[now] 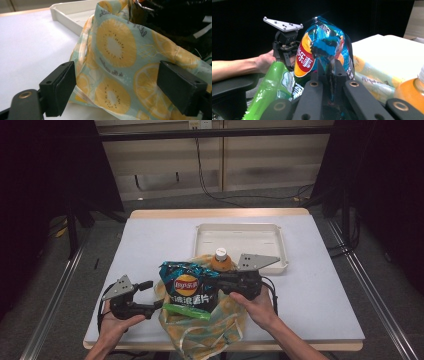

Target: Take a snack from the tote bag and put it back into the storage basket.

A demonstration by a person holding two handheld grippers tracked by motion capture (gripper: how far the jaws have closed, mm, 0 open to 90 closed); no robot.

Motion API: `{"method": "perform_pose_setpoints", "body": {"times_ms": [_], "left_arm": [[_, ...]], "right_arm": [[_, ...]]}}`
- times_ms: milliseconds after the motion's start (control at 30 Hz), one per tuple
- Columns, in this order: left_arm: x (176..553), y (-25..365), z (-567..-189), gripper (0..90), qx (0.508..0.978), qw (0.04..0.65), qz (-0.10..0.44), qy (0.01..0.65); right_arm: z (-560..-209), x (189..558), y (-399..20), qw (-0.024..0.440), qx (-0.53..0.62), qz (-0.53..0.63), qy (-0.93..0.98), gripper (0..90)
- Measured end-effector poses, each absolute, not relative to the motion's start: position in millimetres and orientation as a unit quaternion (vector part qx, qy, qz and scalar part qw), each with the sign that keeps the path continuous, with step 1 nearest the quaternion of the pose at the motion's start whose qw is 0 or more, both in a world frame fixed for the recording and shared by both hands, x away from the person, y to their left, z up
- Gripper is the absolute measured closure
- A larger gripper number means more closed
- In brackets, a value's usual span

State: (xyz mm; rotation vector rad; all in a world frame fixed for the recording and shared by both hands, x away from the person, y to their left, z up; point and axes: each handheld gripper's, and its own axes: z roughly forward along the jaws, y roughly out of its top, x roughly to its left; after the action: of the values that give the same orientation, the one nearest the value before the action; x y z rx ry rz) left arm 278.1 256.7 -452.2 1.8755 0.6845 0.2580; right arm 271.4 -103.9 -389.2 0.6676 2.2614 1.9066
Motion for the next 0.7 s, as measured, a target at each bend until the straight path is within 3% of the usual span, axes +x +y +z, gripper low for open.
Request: {"method": "perform_pose_setpoints", "body": {"times_ms": [333, 700], "left_arm": [[276, 258, -451, 6.7, 0.788, 0.544, 0.101, 0.272], [280, 265, -450, 8.7, 0.778, 0.553, 0.096, 0.284]], "right_arm": [[-372, 273, -112, 0.060, 0.221, 0.644, 0.730, 88.6], [-342, 283, -123, 0.078, 0.218, 0.667, 0.708, 88.8]]}}
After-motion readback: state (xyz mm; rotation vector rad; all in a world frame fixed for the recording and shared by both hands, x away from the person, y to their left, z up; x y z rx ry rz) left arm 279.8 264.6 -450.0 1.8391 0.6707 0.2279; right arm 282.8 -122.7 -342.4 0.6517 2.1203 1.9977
